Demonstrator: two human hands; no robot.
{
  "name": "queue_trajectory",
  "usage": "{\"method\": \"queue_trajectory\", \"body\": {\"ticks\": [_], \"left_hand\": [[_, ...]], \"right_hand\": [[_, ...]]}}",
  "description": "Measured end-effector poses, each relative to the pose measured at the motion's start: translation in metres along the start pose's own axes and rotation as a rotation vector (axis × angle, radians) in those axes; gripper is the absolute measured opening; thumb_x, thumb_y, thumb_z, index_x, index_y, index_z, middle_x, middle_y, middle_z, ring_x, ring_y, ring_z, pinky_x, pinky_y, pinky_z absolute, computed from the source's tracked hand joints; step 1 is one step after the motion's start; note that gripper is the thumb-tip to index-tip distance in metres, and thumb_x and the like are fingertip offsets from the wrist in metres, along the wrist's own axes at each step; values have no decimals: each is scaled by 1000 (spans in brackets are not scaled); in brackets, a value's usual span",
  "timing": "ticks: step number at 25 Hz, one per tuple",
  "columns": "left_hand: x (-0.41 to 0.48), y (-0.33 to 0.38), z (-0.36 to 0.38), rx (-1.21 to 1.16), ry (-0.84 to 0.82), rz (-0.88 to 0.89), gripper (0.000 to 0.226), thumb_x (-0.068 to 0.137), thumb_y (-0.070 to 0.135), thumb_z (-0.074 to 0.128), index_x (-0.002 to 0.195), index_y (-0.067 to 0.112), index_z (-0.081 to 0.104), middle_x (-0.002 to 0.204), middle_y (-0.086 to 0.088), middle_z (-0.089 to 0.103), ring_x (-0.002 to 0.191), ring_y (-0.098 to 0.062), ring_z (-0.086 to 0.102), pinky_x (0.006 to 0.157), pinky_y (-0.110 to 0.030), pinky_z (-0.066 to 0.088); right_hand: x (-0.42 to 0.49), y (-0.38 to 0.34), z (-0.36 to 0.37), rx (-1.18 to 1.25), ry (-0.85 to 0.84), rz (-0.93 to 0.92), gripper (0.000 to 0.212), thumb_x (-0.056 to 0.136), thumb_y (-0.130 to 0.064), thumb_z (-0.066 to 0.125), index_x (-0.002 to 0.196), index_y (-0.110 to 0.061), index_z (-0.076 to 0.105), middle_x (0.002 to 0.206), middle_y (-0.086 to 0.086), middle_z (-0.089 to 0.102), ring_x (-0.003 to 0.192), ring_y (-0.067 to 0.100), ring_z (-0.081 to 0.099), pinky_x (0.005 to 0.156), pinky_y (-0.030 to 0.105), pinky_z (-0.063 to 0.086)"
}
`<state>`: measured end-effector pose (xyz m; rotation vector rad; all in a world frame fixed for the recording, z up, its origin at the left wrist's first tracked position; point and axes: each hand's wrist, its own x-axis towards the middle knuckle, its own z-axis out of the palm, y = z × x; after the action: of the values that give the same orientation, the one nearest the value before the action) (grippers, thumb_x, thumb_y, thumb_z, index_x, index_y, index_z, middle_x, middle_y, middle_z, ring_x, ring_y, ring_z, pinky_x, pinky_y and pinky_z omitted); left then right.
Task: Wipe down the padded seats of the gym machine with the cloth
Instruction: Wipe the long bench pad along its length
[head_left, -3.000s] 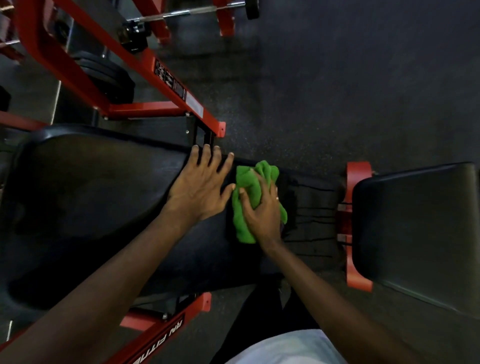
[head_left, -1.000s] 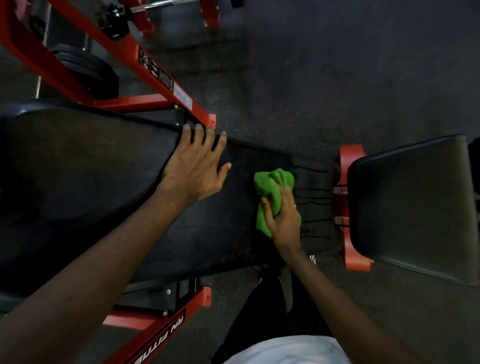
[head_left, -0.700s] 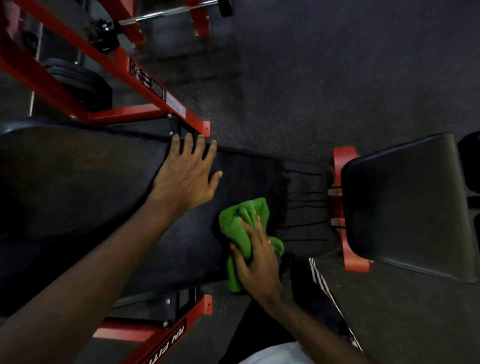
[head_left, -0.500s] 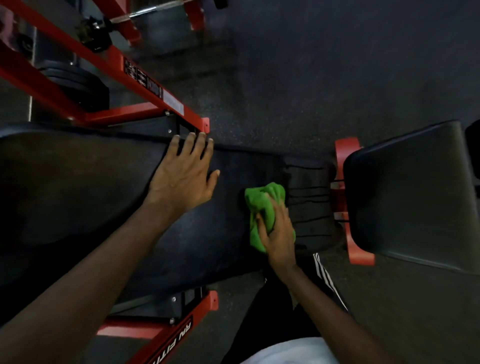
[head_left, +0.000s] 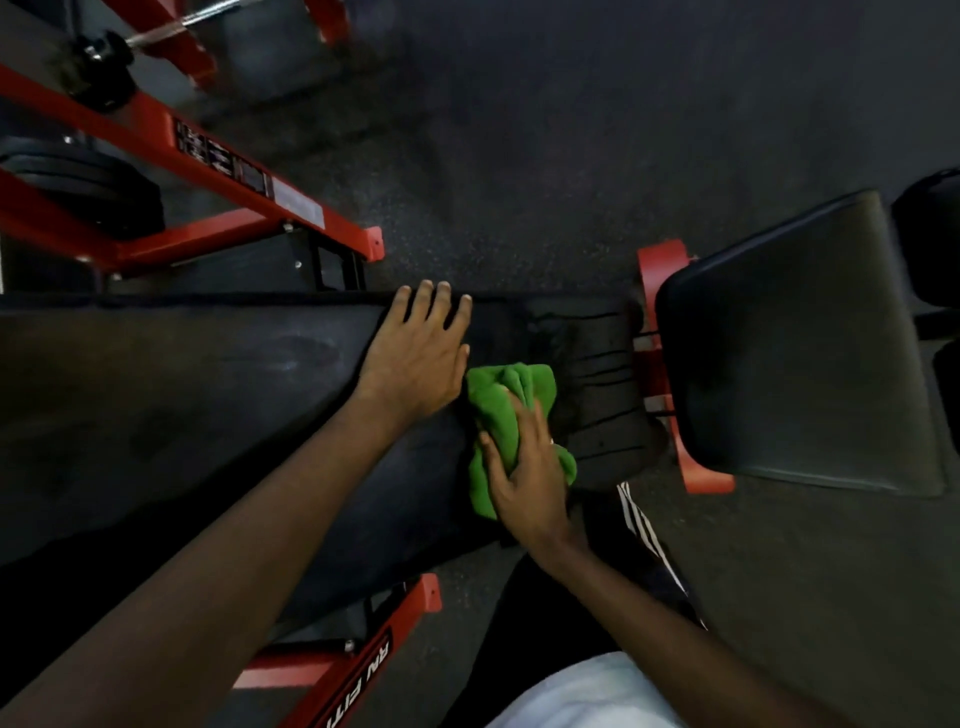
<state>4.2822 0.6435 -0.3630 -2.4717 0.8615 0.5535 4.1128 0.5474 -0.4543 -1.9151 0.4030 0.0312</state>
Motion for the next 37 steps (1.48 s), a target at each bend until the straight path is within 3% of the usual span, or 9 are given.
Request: {"method": "queue_trajectory", "body": {"ticks": [5,11,13,17,23,27,30,34,37], "left_hand": [[3,5,2,33,8,-9,68,106,45,20,161,6,14,163,-25,23,151,-41,22,124,-54,16],[6,7,4,18,-4,-17,69,106,47,19,162,8,7,166,-24,15,153,-40,15,125,-53,13],[7,6,5,22,-8,-23,69,105,46,20,162,8,10,165,-24,18,152,-41,18,124,-53,14],[10,6,6,37,0,-23,70,101,45,17,159,6,25,161,-27,28,148,-43,27,122,-55,18],[9,7,4,39,13,-30,70,103,45,15,160,6,20,162,-24,26,149,-41,26,123,-54,18],[10,6,8,60,14,-38,67,106,45,20,161,6,16,163,-24,23,150,-41,24,123,-54,18],[11,7,8,47,3,-37,67,105,45,24,161,7,18,163,-25,24,150,-41,25,122,-54,18],[12,10,5,8,-23,-70,69,101,44,26,159,6,26,160,-26,30,148,-42,28,121,-55,17],[35,29,6,-49,-26,-84,69,98,42,30,153,1,37,156,-25,38,146,-40,34,120,-56,20]], "right_hand": [[63,36,-8,-45,61,20,56,99,-37,53,151,-16,45,160,-1,41,151,17,33,122,52,28],[163,57,-31,-6,243,438,78,84,-65,40,145,-18,51,147,7,53,132,32,54,108,43,45],[165,30,-20,-62,226,371,74,88,-65,43,141,-15,55,144,9,57,132,32,54,109,42,43],[143,2,3,-83,121,-63,45,97,-43,59,131,-12,62,134,5,65,127,24,58,114,40,38],[200,108,-54,-111,186,371,71,88,-70,43,137,-20,58,131,10,65,119,34,62,98,40,49],[199,100,-55,-107,263,508,76,86,-69,40,137,-16,56,134,12,63,120,37,60,95,42,46],[140,54,-26,-123,187,394,59,94,-60,51,134,-17,59,134,9,65,122,32,61,95,38,47],[100,56,-18,-110,97,87,52,99,-43,55,142,-13,53,147,9,56,142,25,47,120,44,34],[148,95,-27,-137,133,202,53,98,-42,50,142,-12,53,147,6,55,139,25,48,119,52,32]]}}
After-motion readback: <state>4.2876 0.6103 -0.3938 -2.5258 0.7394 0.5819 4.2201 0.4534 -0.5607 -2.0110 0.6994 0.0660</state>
